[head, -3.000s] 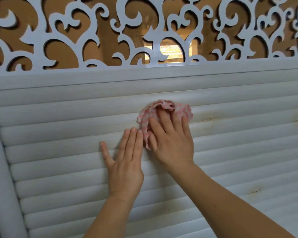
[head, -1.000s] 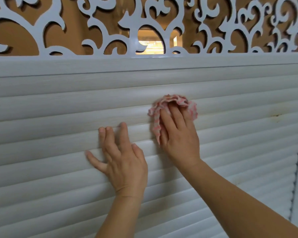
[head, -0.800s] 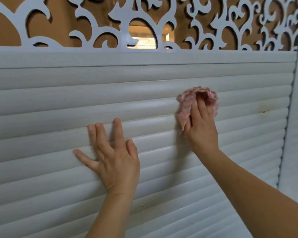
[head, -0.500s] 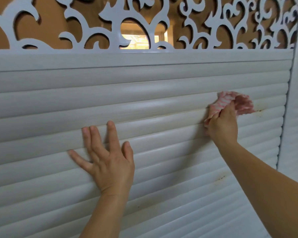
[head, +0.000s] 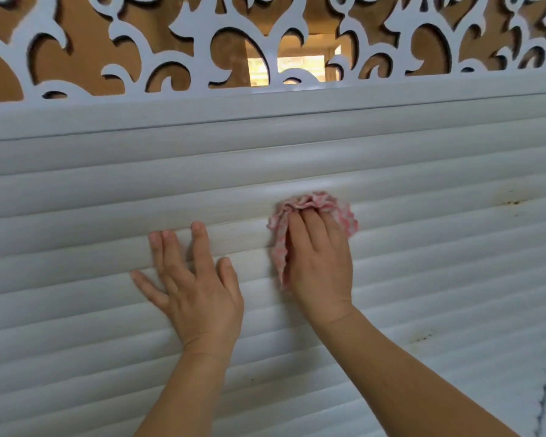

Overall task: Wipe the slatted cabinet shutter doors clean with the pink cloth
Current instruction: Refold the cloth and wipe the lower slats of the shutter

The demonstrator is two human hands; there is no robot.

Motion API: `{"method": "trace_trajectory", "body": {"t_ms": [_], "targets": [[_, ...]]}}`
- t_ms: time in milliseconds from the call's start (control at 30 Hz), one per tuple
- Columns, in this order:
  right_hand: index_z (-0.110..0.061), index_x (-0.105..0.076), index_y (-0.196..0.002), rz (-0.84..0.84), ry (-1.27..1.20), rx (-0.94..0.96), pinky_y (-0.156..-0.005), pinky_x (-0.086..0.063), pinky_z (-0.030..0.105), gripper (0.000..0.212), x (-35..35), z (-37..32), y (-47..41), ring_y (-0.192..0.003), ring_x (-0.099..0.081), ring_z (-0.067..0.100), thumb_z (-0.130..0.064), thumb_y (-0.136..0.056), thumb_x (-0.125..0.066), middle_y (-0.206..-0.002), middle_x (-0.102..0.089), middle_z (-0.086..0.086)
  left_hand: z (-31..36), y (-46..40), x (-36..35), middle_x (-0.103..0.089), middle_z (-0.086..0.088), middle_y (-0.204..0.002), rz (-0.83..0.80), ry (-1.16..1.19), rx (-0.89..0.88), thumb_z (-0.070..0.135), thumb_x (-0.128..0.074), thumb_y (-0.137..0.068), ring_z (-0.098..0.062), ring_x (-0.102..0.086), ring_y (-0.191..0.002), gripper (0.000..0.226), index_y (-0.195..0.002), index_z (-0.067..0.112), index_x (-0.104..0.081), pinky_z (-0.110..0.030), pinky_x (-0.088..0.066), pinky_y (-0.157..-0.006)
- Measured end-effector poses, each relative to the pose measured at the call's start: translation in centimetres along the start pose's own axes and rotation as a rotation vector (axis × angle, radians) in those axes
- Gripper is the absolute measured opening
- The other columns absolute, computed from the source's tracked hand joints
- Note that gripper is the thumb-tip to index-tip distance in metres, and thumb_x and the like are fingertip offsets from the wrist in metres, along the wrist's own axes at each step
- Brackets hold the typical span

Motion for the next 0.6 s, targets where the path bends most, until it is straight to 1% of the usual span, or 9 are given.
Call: {"method": "trace_trajectory", "body": {"t_ms": [133,200,267,333,400,467,533,600], "targets": [[-0.005,-0.065,-0.111,-0.051,-0.051,0.149,-0.082,-0.048,0.04,0.032,-0.7,-2.7,-0.7,-0.093,-0.059,0.031,-0.011,-0.086,-0.046,-0.104,-0.066,0.012,0.5,-0.1,0.9,-0.034,-0.02,-0.143,-0.015,0.075,0.104,0.017,-0.039,-0.085,-0.028,-0.019,-0.139,0.05,-0.135,0.02,-0.04,-0.066,-0.007,-0.105],[-0.006,-0.065,-0.112,-0.062,-0.057,0.235,-0.074,-0.05,0.04,0.031,-0.8,-2.4,-1.0,-0.088,-0.061,0.032,-0.01,-0.088,-0.045,-0.104,-0.066,0.011,0.8,-0.1,1.3,-0.035,-0.019,-0.143,-0.013,0.054,0.129,0.012,-0.038,-0.083,-0.027,-0.022,-0.139,0.052,-0.134,0.02,-0.041,-0.066,-0.005,-0.104],[-0.006,-0.061,-0.115,-0.082,-0.05,0.314,-0.071,-0.051,0.041,0.032,-0.7,-0.9,-1.2,-0.085,-0.061,0.033,-0.009,-0.089,-0.044,-0.106,-0.066,0.011,1.0,0.0,1.5,-0.036,-0.017,-0.144,-0.009,0.003,0.135,0.009,-0.035,-0.081,-0.027,-0.025,-0.138,0.054,-0.133,0.02,-0.043,-0.067,-0.003,-0.103],[-0.005,-0.061,-0.115,-0.073,-0.035,0.327,-0.073,-0.051,0.042,0.032,0.0,1.6,-1.2,-0.085,-0.062,0.034,-0.007,-0.087,-0.045,-0.106,-0.066,0.013,1.3,0.1,1.8,-0.035,-0.016,-0.145,-0.011,-0.052,0.14,0.01,-0.033,-0.081,-0.027,-0.027,-0.138,0.055,-0.134,0.02,-0.043,-0.067,-0.003,-0.102],[-0.004,-0.062,-0.113,-0.037,0.018,0.279,-0.08,-0.047,0.042,0.034,1.4,5.0,-0.9,-0.089,-0.061,0.034,-0.007,-0.084,-0.045,-0.104,-0.066,0.016,1.4,0.2,1.8,-0.035,-0.015,-0.146,-0.023,-0.068,0.149,0.009,-0.036,-0.082,-0.026,-0.027,-0.138,0.055,-0.135,0.02,-0.042,-0.067,-0.003,-0.102],[-0.002,-0.062,-0.109,-0.02,0.068,0.181,-0.086,-0.038,0.04,0.034,3.1,9.3,-0.5,-0.094,-0.052,0.034,-0.009,-0.08,-0.046,-0.102,-0.065,0.02,1.5,0.3,1.8,-0.034,-0.014,-0.146,-0.038,-0.072,0.155,0.008,-0.04,-0.082,-0.026,-0.026,-0.138,0.056,-0.136,0.021,-0.041,-0.066,-0.002,-0.102],[-0.001,-0.062,-0.104,-0.041,0.09,-0.001,-0.085,-0.033,0.04,0.029,4.3,13.4,-0.1,-0.096,-0.047,0.035,-0.006,-0.078,-0.049,-0.102,-0.062,0.023,1.5,0.4,1.9,-0.033,-0.014,-0.147,-0.05,-0.08,0.152,0.01,-0.037,-0.083,-0.026,-0.026,-0.138,0.055,-0.137,0.021,-0.041,-0.065,-0.001,-0.103],[0.0,-0.062,-0.104,-0.046,0.086,-0.225,-0.084,-0.035,0.04,0.028,4.7,15.6,0.0,-0.098,-0.049,0.039,0.004,-0.076,-0.058,-0.107,-0.061,0.023,1.5,0.3,2.0,-0.034,-0.014,-0.146,-0.061,-0.079,0.154,0.013,-0.033,-0.083,-0.027,-0.027,-0.138,0.055,-0.137,0.02,-0.042,-0.064,-0.001,-0.103]]}}
Point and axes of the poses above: each hand's wrist, its own y-axis away from the middle knuckle, its own x-axis out of the back of the hand, z = x × y, the point moved 2 cm from there along -y, towards the middle knuckle
